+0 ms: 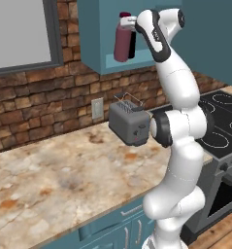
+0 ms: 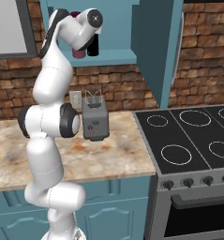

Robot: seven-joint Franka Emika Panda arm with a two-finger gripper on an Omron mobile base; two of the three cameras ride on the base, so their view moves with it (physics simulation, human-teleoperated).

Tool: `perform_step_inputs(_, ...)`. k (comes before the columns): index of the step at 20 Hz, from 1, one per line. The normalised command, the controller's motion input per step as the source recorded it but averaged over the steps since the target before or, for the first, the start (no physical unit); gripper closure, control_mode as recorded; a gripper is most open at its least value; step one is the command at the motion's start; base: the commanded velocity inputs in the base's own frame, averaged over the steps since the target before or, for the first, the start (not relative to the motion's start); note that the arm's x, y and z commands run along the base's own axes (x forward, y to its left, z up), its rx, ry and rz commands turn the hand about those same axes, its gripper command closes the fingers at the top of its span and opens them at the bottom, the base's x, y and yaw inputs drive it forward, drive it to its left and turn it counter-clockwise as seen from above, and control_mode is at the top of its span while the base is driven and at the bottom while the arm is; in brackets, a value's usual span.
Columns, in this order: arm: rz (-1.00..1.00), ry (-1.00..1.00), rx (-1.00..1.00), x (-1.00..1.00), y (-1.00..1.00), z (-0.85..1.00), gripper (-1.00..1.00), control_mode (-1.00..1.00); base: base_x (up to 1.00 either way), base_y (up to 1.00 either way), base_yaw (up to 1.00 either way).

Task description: Pick the juice, water bottle from the counter and place them in the open cabinet.

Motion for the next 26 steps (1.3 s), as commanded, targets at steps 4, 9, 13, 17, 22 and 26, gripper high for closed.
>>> perform_step_inputs(4,-0.02,0.00,0.00,0.10,0.06,-0.05,1.00,-1.00,0.00,0.00,0.00)
perform_step_inputs(9,-0.02,0.01,0.00,0.04,0.05,-0.07,1.00,-1.00,0.00,0.00,0.00)
perform_step_inputs(13,-0.01,0.02,0.00,0.00,0.00,-0.13,1.00,-1.00,0.00,0.00,0.00)
perform_step_inputs(17,0.00,0.01,-0.01,0.00,0.00,-0.22,1.00,-1.00,0.00,0.00,0.00)
perform_step_inputs(22,0.00,0.00,-0.02,0.00,0.00,-0.17,1.00,-1.00,0.00,0.00,0.00)
perform_step_inputs(26,0.00,0.00,0.00,0.00,0.00,0.00,1.00,-1.00,0.00,0.00,0.00)
